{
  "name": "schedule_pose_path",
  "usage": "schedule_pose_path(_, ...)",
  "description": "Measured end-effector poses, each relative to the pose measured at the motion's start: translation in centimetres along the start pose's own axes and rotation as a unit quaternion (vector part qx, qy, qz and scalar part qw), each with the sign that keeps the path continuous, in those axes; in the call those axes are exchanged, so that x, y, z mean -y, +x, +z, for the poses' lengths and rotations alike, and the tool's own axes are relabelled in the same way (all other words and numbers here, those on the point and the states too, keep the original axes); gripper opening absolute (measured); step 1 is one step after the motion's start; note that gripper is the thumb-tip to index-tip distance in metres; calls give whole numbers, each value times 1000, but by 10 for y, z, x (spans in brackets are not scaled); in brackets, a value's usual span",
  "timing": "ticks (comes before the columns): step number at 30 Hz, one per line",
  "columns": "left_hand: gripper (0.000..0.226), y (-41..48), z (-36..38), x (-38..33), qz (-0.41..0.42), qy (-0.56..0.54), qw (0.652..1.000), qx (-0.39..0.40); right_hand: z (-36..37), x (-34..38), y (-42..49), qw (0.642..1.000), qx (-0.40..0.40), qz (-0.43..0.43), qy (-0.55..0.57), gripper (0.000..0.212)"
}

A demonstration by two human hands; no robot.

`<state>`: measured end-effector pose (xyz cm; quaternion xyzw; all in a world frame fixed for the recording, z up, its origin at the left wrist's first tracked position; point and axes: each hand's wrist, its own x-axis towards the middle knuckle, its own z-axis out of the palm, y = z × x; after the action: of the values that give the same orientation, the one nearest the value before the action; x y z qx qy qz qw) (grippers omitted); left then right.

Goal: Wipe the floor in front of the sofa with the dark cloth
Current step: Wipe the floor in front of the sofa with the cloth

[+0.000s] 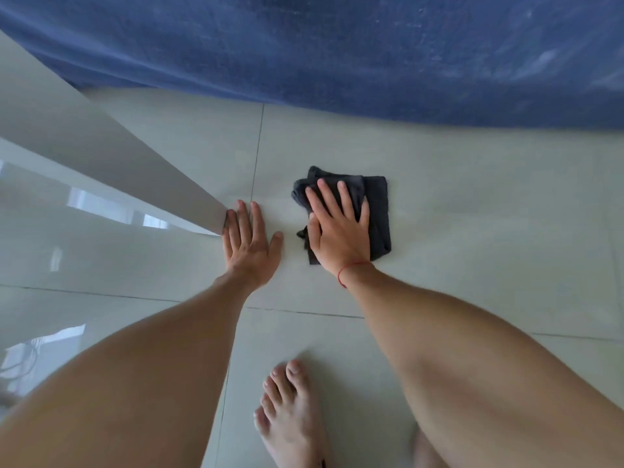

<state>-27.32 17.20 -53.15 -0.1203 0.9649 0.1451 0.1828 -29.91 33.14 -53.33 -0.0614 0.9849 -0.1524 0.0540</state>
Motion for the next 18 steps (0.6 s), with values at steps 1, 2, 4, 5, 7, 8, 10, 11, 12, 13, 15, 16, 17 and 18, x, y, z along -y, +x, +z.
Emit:
schedule_pose_path(1,72,0,0,0,1,-2,1000,-1,-1,1,17,1000,-3,18,4,49)
schedule_pose_path(2,72,0,0,-1,2,-1,1000,-2,-2,1,30,1000,-5,28,6,49)
schedule_pose_path(4,72,-1,-1,-1,5,2,1000,-7,-1,0,45,999,-9,32,0,49)
schedule_pose_path(5,71,-1,-1,-1,5,0,1000,-5,0,0,45,999,-10,30,-1,49)
schedule_pose_path(7,71,-3,-3,-2,0,0,1000,4,1,0,38,1000,-10,24,-3,49)
schedule_pose_path(8,71,-3,-4,-3,-4,3,1000,7,1,1,33,1000,-9,21,-3,49)
schedule_pose_path(10,71,-4,-5,-5,-19,6,1000,7,1,4,14,1000,-1,13,-1,49)
schedule_pose_path(11,71,-5,-5,-8,-27,2,1000,-2,2,3,1,1000,4,5,-2,49)
schedule_pose_path(12,71,-6,-6,-9,-36,-4,999,-15,3,3,-15,1000,7,-6,-4,49)
schedule_pose_path(13,71,-8,-5,-13,-40,-13,999,-27,4,0,-31,1000,6,-16,-6,49)
schedule_pose_path(15,70,-9,-3,-24,-31,-28,998,-39,1,-15,-61,1000,5,-30,-7,48)
schedule_pose_path(16,70,-10,-1,-28,-26,-31,998,-38,-1,-24,-73,999,7,-35,-6,47)
schedule_pose_path(17,69,-10,2,-32,-22,-34,999,-31,-4,-36,-82,999,7,-37,-8,46)
schedule_pose_path(18,69,-11,3,-34,-20,-36,999,-22,-8,-48,-88,999,5,-34,-13,46)
